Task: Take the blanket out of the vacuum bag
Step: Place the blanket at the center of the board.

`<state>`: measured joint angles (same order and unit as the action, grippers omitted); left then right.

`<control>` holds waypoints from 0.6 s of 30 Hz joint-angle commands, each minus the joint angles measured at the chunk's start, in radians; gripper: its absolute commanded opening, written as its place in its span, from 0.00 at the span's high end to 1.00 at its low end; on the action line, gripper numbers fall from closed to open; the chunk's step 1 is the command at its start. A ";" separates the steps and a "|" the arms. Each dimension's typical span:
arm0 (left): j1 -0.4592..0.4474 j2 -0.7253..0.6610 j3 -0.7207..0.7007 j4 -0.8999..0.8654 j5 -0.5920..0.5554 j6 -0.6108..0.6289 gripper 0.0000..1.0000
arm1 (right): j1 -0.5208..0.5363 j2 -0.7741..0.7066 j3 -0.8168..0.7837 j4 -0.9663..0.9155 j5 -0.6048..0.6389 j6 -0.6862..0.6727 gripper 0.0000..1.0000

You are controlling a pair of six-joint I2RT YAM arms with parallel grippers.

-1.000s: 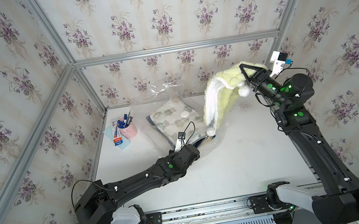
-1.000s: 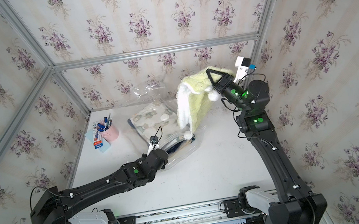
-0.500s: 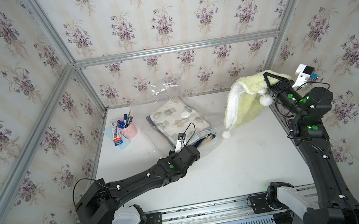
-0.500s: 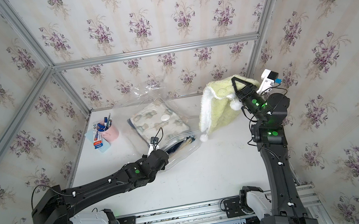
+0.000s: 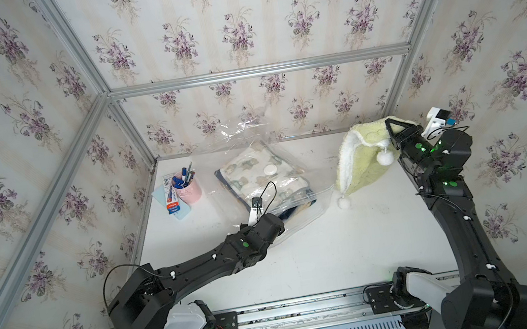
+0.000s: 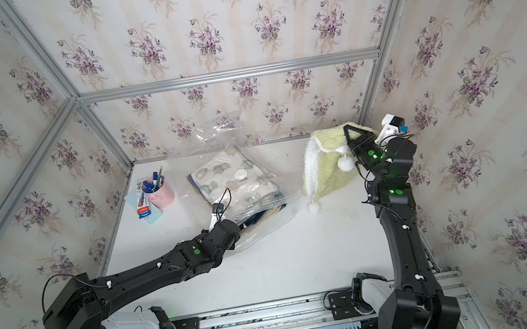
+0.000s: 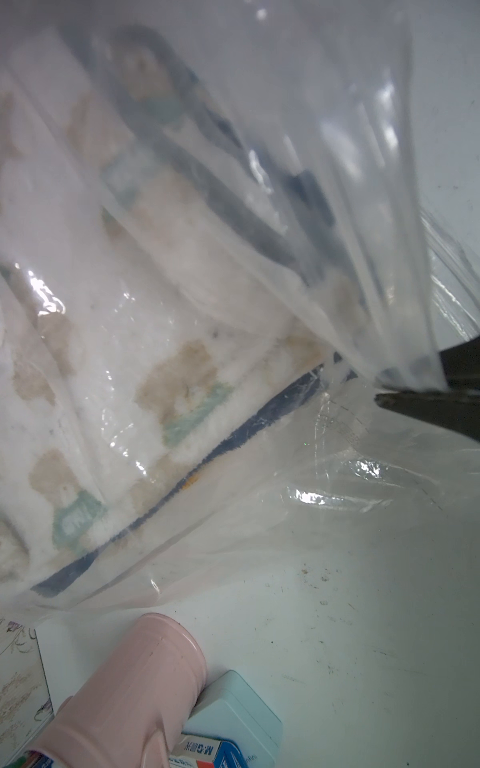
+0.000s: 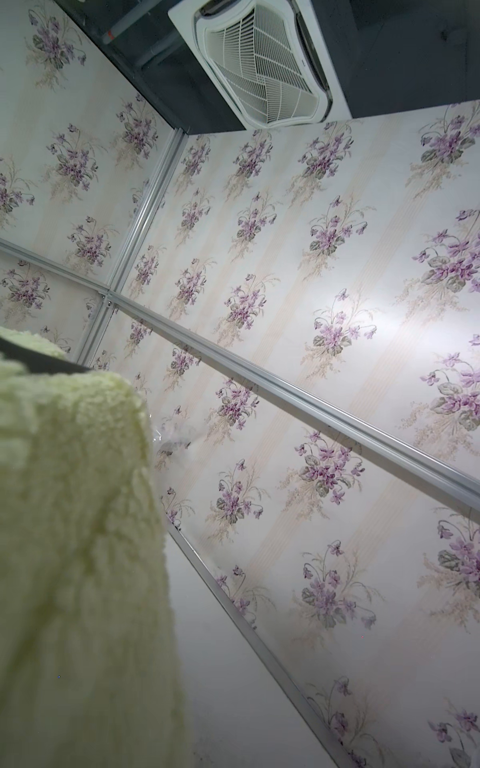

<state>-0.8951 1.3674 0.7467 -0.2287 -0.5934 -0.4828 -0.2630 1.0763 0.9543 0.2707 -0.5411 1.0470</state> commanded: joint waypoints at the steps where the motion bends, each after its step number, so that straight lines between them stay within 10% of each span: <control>1: 0.013 0.005 -0.001 0.007 0.004 -0.002 1.00 | -0.028 0.008 0.023 0.060 0.029 -0.027 1.00; 10: 0.034 0.022 0.014 0.011 0.025 0.013 1.00 | -0.019 0.071 -0.013 0.147 0.003 0.030 1.00; 18: 0.047 0.015 0.034 0.012 0.051 0.027 1.00 | 0.027 0.387 0.258 0.229 -0.026 0.112 1.00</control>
<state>-0.8494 1.3872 0.7654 -0.2264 -0.5423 -0.4736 -0.2493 1.3918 1.1339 0.3985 -0.5430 1.1076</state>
